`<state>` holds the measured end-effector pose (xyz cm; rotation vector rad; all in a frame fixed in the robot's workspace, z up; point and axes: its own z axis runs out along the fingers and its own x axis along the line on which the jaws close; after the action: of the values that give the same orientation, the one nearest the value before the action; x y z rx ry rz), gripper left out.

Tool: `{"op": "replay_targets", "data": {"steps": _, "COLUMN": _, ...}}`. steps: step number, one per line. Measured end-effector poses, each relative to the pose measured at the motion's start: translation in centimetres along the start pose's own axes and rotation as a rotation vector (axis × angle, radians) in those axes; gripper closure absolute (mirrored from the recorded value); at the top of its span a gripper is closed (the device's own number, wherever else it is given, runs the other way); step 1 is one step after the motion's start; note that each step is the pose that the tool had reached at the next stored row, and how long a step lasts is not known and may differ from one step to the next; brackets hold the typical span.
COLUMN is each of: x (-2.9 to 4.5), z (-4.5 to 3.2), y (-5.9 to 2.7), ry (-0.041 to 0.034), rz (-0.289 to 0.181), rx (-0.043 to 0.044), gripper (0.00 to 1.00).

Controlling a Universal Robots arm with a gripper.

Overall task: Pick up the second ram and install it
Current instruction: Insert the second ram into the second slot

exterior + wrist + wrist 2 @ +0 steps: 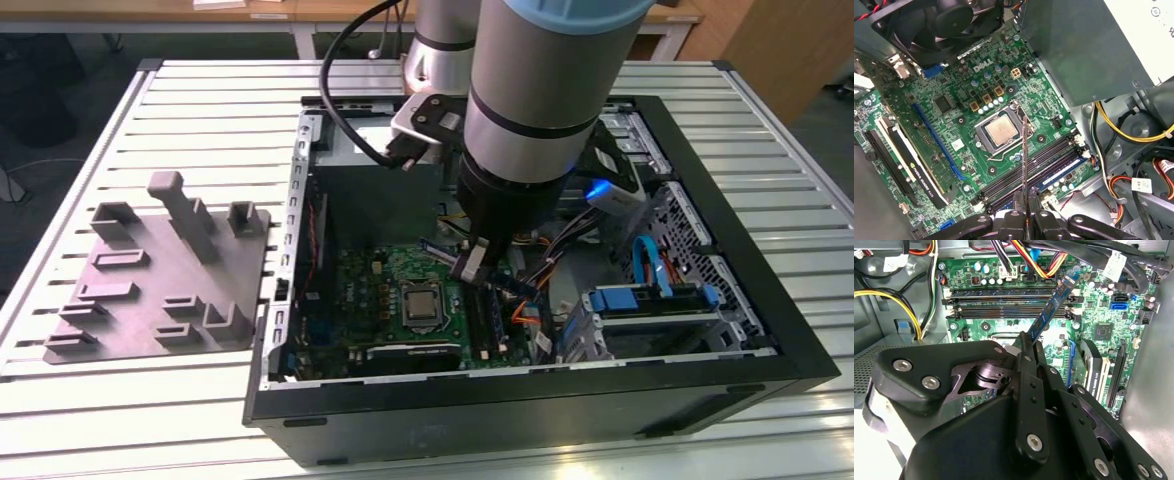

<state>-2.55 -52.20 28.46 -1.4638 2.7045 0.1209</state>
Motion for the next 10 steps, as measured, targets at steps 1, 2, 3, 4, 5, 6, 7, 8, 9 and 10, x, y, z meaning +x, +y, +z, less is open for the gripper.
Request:
{"op": "replay_targets", "data": {"steps": 1, "x": 0.0, "z": 0.0, "y": 0.0, "ry": -0.0001, "rz": 0.0, "rx": 0.0, "gripper": 0.86}}
{"op": "replay_targets", "data": {"steps": 2, "x": 0.0, "z": 0.0, "y": 0.0, "ry": -0.0001, "rz": 0.0, "rx": 0.0001, "gripper": 0.86}}
{"op": "replay_targets", "data": {"steps": 3, "x": 0.0, "z": 0.0, "y": 0.0, "ry": 0.0, "rz": 0.001, "rx": 0.0, "gripper": 0.86}}
{"op": "replay_targets", "data": {"steps": 4, "x": 0.0, "z": 0.0, "y": 0.0, "ry": -0.0001, "rz": 0.001, "rx": 0.0001, "gripper": 0.86}}
{"op": "replay_targets", "data": {"steps": 5, "x": 0.0, "z": 0.0, "y": 0.0, "ry": -0.0001, "rz": 0.001, "rx": 0.0001, "gripper": 0.86}}
{"op": "replay_targets", "data": {"steps": 6, "x": 0.0, "z": 0.0, "y": 0.0, "ry": -0.0001, "rz": 0.001, "rx": 0.0002, "gripper": 0.86}}
{"op": "replay_targets", "data": {"steps": 7, "x": 0.0, "z": 0.0, "y": 0.0, "ry": -0.0001, "rz": 0.002, "rx": 0.0002, "gripper": 0.86}}
{"op": "replay_targets", "data": {"steps": 8, "x": 0.0, "z": 0.0, "y": 0.0, "ry": -0.0001, "rz": 0.002, "rx": 0.0002, "gripper": 0.86}}
{"op": "replay_targets", "data": {"steps": 9, "x": 0.0, "z": 0.0, "y": 0.0, "ry": -0.0001, "rz": 0.002, "rx": 0.0002, "gripper": 0.86}}
{"op": "replay_targets", "data": {"steps": 10, "x": 0.0, "z": 0.0, "y": 0.0, "ry": 0.0, "rz": 0.002, "rx": 0.0003, "gripper": 0.86}}
